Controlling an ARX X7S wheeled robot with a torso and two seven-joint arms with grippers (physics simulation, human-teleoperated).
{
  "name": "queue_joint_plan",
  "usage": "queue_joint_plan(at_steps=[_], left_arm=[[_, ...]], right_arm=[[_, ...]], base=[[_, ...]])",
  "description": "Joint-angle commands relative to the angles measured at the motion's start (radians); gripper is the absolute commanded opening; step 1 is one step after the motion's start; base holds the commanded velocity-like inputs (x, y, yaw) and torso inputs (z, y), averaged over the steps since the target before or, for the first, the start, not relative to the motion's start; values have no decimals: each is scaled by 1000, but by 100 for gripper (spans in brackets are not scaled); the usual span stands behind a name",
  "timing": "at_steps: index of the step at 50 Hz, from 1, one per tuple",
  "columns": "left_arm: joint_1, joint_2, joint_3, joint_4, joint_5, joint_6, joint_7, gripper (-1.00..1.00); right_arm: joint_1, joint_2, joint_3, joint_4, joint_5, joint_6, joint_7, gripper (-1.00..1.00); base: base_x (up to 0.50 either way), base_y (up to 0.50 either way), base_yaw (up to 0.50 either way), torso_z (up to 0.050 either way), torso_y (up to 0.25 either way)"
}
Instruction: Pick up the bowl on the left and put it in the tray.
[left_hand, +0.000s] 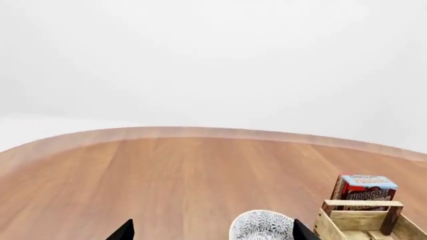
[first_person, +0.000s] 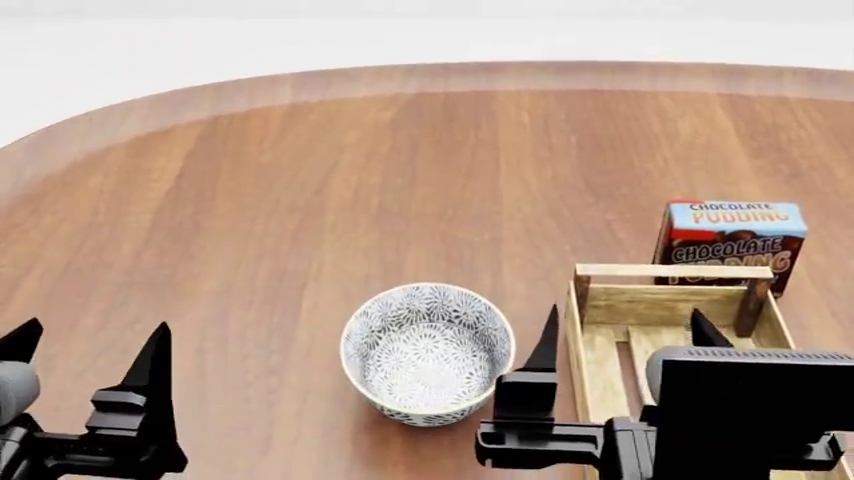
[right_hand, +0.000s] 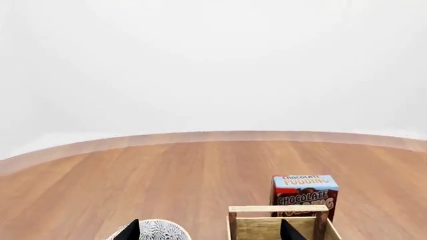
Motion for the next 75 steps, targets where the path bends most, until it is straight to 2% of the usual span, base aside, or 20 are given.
queue_joint_plan(at_steps=[1,27,28,29,75], left_arm=[[-38,-12,-69,103,-115,-117,-23,100],[-21,-14,-51,60,-100,-76,-20,100],[18,-19,-19,61,-13,17,4,100],[21,-19,-16,59,-9,24,6,100],[25,-38,-1,61,-20,44,-11,100]], right_arm=[[46,23,57,-132,88,135,12,100],[37,48,31,-120,83,104,28,100],[0,64,-6,-117,36,21,5,100],[-4,66,-10,-113,32,12,4,100],[-19,98,-34,-112,51,-35,23,100]], base=[[0,0,0,50,0],[0,0,0,50,0],[0,0,0,0,-250],[0,0,0,0,-250],[0,0,0,0,-250]])
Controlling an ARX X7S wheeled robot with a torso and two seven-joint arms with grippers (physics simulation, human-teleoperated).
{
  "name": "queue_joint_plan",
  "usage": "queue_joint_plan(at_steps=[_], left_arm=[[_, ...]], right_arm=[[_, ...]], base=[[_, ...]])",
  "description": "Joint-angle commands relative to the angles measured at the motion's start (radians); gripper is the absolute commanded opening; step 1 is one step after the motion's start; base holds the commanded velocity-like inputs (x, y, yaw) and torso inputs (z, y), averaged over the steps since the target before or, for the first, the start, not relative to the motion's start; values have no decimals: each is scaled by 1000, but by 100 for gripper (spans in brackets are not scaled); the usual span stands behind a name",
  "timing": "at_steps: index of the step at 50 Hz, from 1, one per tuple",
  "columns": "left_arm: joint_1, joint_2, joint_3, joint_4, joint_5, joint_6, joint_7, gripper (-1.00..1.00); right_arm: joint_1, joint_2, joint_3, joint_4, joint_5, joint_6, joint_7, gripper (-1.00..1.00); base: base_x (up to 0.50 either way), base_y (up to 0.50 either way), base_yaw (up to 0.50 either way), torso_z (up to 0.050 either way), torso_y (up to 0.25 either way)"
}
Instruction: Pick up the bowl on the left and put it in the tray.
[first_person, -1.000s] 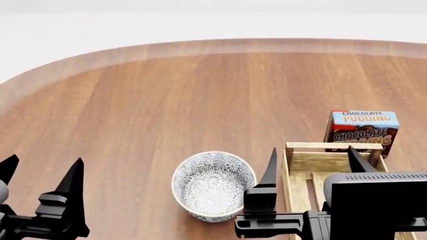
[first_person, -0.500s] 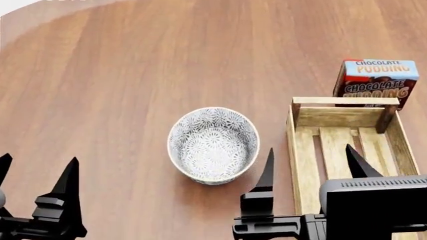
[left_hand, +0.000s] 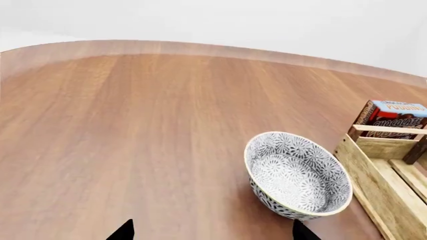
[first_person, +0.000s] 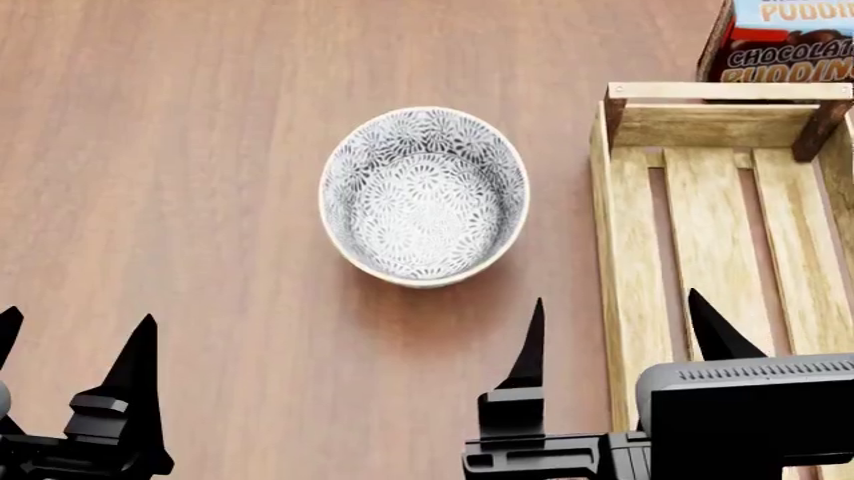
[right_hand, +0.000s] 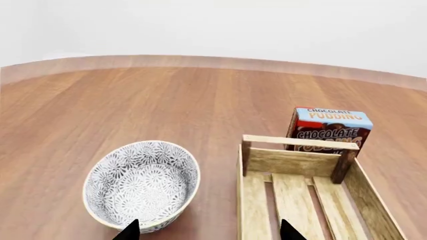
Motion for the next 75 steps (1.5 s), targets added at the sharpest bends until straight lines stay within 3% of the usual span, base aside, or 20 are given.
queue_joint_plan(at_steps=[1,18,25,33,39,40,47,75], left_arm=[[-1,-5,1,0,-6,2,-6,100],[26,-16,37,-13,15,22,6,100],[41,-20,58,-37,37,49,23,100],[53,-19,78,-64,51,63,31,100],[56,-21,86,-67,54,66,31,100],[58,-23,89,-69,58,72,35,100],[61,-25,99,-76,63,80,39,100],[63,-36,104,-76,50,86,35,100]], right_arm=[[-3,10,-12,-3,4,-15,8,100],[28,59,-134,124,-133,-115,-3,100],[154,156,-358,239,-301,-183,-78,100],[448,222,-614,412,-453,-165,-211,100],[516,230,-689,464,-470,-178,-284,100],[574,250,-801,495,-505,-191,-380,100],[648,254,-945,568,-586,-238,-463,100],[758,217,-1154,786,-745,-345,-529,100]], base=[[0,0,0,0,-250],[0,0,0,0,-206],[0,0,0,0,0],[0,0,0,0,0],[0,0,0,0,0],[0,0,0,0,0],[0,0,0,0,0],[0,0,0,0,0]])
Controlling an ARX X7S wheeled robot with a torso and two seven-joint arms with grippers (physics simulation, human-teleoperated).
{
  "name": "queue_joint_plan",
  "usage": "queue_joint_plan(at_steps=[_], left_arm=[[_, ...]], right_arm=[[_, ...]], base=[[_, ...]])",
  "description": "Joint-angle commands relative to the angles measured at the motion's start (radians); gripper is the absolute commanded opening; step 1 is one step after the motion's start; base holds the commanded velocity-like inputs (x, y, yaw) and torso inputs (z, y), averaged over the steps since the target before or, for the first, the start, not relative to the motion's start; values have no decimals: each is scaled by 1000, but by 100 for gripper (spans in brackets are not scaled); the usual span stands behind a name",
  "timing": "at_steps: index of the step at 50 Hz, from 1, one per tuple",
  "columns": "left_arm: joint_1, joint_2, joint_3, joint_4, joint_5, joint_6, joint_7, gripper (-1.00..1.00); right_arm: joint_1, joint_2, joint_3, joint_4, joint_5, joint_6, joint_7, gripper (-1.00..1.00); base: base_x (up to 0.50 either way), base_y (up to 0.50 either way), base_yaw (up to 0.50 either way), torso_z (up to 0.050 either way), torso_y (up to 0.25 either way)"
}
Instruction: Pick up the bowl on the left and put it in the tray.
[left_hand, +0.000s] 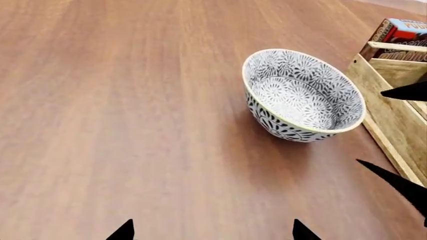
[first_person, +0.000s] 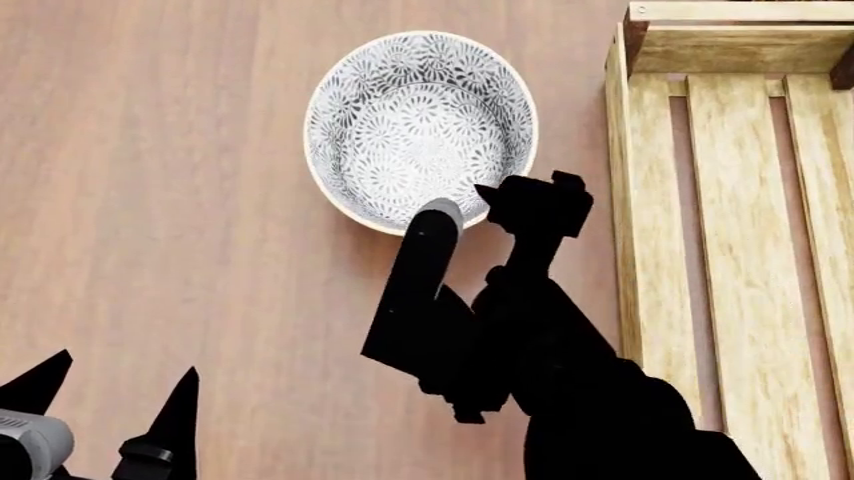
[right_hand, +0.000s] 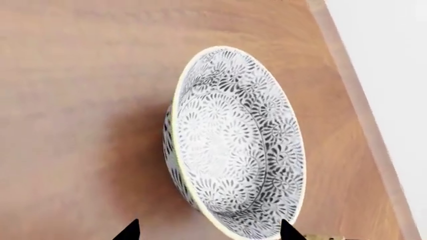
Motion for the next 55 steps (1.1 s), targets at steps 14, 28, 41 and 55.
queue_joint_plan(at_steps=[14,28,41,55], left_arm=[[6,-10,4,-5,-8,17,5,100],[9,-15,0,-14,-12,29,8,100],[15,-19,0,-18,-15,39,8,100],[17,-24,4,-16,-17,42,2,100]], right_arm=[[90,-64,-112,306,-67,-167,-45,100],[118,-161,-160,679,-75,-390,-26,100],[136,-193,-142,779,-78,-456,31,100],[133,-194,-128,763,-95,-455,88,-100]], base=[[0,0,0,0,0],[0,0,0,0,0],[2,0,1,0,-1],[6,2,5,0,-6]])
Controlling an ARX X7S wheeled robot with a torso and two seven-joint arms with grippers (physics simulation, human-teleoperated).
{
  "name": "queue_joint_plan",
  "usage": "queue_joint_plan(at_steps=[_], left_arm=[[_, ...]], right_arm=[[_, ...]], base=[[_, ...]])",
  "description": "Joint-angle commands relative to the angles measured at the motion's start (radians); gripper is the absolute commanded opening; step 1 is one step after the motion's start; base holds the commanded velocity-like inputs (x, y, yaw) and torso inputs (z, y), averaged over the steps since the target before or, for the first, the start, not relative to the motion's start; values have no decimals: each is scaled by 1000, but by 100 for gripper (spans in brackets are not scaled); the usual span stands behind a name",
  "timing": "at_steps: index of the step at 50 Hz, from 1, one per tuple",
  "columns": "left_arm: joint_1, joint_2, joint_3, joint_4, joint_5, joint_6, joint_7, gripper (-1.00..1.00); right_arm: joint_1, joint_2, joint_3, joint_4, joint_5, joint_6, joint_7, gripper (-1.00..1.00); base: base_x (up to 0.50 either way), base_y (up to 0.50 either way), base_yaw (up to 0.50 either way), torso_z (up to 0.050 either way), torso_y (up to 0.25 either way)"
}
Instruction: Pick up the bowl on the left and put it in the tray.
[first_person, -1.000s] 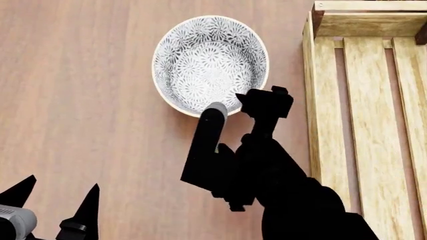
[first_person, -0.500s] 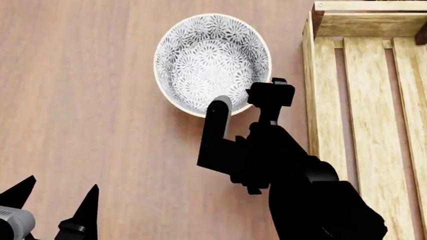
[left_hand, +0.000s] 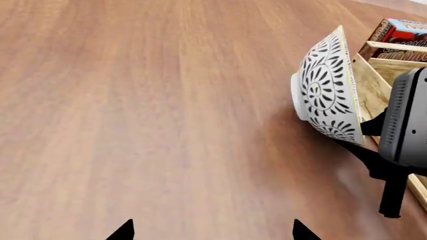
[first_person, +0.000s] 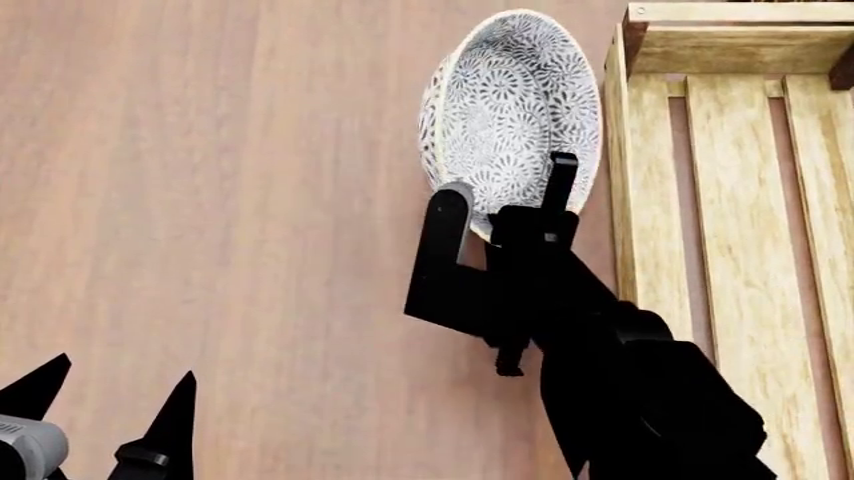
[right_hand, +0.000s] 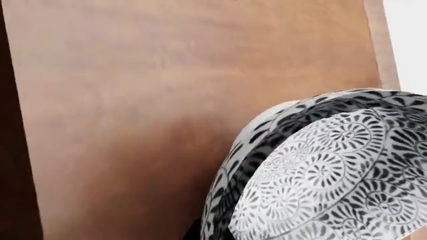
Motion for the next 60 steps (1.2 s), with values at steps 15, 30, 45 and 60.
queue_joint_plan(at_steps=[15,30,45,60], left_arm=[[3,-8,6,0,-2,8,-9,100],[4,-14,-1,11,-15,2,-23,100],[4,-13,0,3,-18,8,-30,100],[5,-14,16,4,-11,8,-39,100]], right_arm=[[10,94,38,-275,-52,145,48,-100],[63,279,120,-795,-33,392,-82,-100],[64,511,173,-1011,-46,545,-145,-100],[-19,711,230,-1073,-18,589,-98,-100]], base=[[0,0,0,0,0],[0,0,0,0,0],[0,0,0,0,0],[0,0,0,0,0]])
